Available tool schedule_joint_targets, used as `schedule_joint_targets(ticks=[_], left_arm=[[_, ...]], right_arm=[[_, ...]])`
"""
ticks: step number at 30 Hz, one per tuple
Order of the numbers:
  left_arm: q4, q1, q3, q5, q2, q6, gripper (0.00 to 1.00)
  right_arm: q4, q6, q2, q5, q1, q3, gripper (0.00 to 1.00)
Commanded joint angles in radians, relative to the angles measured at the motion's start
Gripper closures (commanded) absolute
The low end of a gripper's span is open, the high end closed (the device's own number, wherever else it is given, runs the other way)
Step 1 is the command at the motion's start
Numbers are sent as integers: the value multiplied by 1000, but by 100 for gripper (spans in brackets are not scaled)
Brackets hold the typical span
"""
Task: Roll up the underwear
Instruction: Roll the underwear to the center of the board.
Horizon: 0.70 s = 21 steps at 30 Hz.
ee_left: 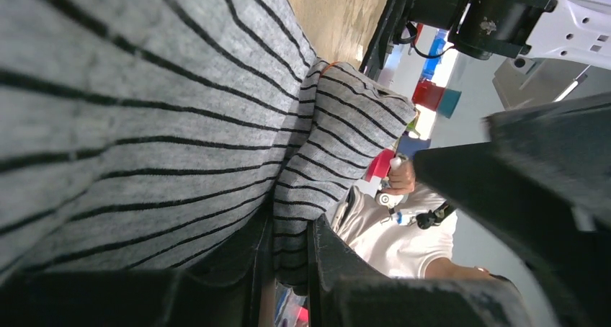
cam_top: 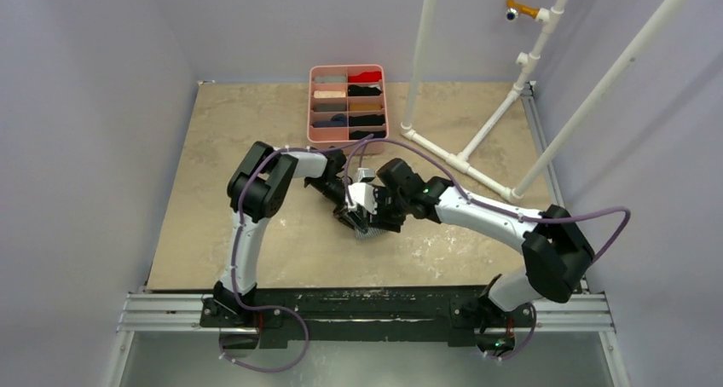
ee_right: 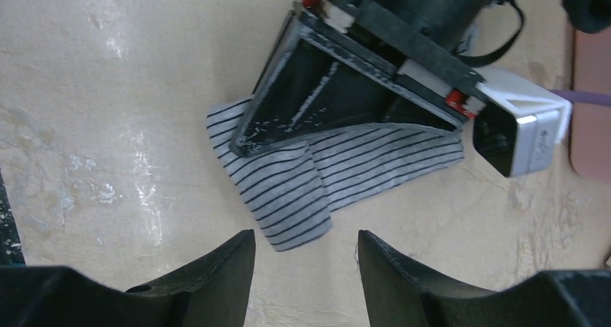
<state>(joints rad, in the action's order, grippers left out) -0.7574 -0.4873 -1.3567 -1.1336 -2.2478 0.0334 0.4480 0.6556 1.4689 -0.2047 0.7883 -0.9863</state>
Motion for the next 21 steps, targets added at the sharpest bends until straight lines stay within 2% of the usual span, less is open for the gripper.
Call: schedule_joint_targets(ticks=[1,8,21], left_arm=[[-9,14,-8,124,-60,-15,100],[-27,14,-20,115,-75,-21,100],[-43,14,-24,106,-82,-30,100]], right_arm=[[-33,74,33,128,78,21,46],[-81,125,108,201,155,48,46],[-156,174,177,254,170,64,48]])
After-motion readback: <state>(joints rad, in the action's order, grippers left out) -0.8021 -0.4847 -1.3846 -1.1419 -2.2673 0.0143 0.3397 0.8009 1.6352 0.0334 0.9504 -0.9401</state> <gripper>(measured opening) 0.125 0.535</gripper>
